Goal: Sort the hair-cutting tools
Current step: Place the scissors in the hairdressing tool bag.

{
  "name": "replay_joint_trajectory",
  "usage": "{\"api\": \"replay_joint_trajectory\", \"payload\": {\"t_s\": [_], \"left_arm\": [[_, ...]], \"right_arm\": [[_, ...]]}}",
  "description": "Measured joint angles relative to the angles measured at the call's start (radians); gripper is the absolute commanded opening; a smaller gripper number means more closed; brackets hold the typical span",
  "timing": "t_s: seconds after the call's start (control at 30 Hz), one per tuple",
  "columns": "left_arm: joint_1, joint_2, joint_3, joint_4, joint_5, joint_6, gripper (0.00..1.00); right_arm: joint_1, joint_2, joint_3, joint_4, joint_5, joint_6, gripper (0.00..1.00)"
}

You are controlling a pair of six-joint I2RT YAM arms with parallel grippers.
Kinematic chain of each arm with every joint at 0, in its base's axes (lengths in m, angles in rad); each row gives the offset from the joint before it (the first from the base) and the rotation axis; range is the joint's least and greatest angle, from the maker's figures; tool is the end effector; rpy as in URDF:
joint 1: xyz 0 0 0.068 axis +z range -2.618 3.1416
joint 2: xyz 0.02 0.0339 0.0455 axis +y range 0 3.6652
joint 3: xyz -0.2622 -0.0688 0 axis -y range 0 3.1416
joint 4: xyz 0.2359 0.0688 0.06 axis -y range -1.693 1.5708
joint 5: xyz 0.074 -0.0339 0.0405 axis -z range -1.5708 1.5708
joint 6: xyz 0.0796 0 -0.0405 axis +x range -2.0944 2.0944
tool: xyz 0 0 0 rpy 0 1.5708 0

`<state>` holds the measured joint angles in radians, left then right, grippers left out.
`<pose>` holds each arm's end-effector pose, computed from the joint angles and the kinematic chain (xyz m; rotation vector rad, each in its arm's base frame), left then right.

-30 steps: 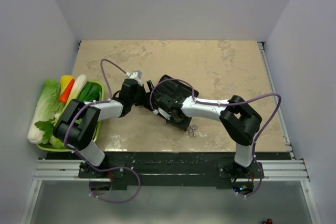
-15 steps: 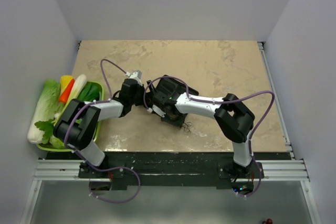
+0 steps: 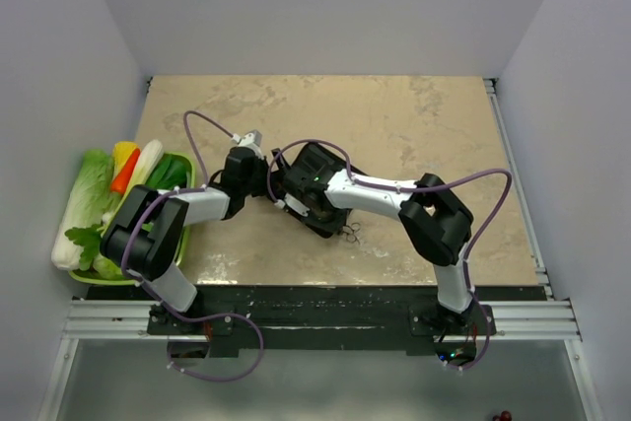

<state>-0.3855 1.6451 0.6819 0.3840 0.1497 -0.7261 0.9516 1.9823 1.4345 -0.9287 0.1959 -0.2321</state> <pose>0.3210 -0.1431 0.1320 -0.2917 2.2351 -0.7862 0.2284 0.2938 0.1308 -1.6491 2.4778 -0.2243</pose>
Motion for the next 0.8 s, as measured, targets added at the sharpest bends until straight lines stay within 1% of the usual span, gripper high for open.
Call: {"api": "replay_joint_trajectory", "payload": {"t_s": [0.43,0.8], "left_arm": [[0.009,0.002,-0.002,0.014,-0.017,-0.012,1.00],[0.017,0.011,-0.002,0.040,-0.018,-0.023,1.00]], "right_arm": [[-0.002,0.025,0.023,0.027,-0.014,0.016,0.25],[-0.006,0.025,0.028,0.047,-0.058,0.053,0.25]]}}
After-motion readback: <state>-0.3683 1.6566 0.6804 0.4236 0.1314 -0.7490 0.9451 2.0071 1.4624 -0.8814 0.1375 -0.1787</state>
